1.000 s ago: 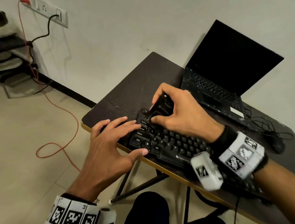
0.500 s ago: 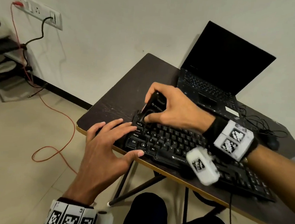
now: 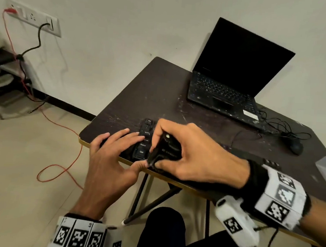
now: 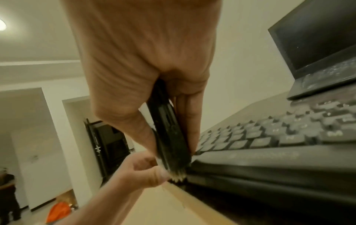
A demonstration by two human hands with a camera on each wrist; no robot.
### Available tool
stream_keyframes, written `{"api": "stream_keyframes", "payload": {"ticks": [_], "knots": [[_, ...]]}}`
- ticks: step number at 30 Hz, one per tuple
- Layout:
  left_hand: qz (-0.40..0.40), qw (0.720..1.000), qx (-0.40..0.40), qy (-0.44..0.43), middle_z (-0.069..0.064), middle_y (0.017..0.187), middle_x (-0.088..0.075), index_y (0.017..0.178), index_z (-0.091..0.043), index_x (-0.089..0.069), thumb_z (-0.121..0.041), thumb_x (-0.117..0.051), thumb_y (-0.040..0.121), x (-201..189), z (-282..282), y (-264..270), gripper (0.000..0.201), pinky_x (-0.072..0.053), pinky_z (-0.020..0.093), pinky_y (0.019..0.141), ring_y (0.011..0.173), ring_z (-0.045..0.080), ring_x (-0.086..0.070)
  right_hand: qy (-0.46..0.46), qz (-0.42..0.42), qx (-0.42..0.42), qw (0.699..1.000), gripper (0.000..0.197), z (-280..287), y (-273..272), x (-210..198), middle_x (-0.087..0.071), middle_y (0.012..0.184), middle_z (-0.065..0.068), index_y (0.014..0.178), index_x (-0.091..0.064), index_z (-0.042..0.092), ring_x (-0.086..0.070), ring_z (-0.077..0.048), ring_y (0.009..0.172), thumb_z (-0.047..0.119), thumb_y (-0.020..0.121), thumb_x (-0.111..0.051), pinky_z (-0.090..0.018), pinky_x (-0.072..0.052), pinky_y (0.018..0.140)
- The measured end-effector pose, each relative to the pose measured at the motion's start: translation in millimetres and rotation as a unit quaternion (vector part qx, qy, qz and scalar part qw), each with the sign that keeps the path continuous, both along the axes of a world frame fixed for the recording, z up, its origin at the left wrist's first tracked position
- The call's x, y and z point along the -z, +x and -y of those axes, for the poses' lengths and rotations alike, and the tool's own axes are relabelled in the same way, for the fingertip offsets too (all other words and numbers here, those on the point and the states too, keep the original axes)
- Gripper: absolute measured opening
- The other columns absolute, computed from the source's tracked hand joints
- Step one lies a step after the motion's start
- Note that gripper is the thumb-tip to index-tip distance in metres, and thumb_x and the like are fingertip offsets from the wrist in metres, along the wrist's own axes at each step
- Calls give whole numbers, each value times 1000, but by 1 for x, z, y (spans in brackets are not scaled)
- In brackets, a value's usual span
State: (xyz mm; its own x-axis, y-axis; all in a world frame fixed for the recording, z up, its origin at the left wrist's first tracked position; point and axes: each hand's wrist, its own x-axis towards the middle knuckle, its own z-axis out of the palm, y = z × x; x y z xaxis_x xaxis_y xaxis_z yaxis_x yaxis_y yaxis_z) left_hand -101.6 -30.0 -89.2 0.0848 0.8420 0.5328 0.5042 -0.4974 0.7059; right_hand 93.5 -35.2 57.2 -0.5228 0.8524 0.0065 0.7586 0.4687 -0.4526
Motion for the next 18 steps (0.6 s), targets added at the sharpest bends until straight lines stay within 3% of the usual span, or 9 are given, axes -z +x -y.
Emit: {"api": "stream_keyframes", "payload": {"ticks": [2,5,11,15,18], "knots": [[-9,1000,-2,-1,-26,141,-53,134,-36,-65,-65,-65,79,-1,0,0,63,-20,36,121,142,-15,-32,17,-6,43,999,37,-16,8,-1,-77,85,-1,102,-59,33,-74,-19,73,21,79,-86,-45,-61,68],[-17,1000,-7,-1,-25,141,-52,135,-37,-64,-67,-63,79,-2,1,2,64,-15,29,121,140,-18,-29,44,-14,128,991,37,-37,23,-4,-75,81,-2,100,-60,31,-70,-14,66,20,77,-88,-43,-58,67],[-12,1000,-10,7,-23,141,-54,134,-35,-65,-65,-64,80,0,-1,2,63,-17,32,120,140,-19,-28,1,-10,37,999,37,3,12,4,-77,85,0,102,-59,34,-75,-19,75,19,80,-85,-45,-60,68],[-14,1000,-9,0,-26,140,-51,134,-36,-65,-64,-66,78,-2,1,2,63,-12,24,120,138,-22,-27,58,-5,174,983,38,-35,44,-2,-77,84,-3,101,-61,31,-71,-16,69,22,77,-89,-41,-58,69],[-4,1000,-17,4,-28,138,-51,132,-34,-67,-64,-67,76,-2,1,3,63,-14,24,119,137,-24,-25,82,-1,186,979,37,-33,47,3,-76,79,-1,100,-61,31,-68,-12,64,19,77,-88,-33,-55,63]]}}
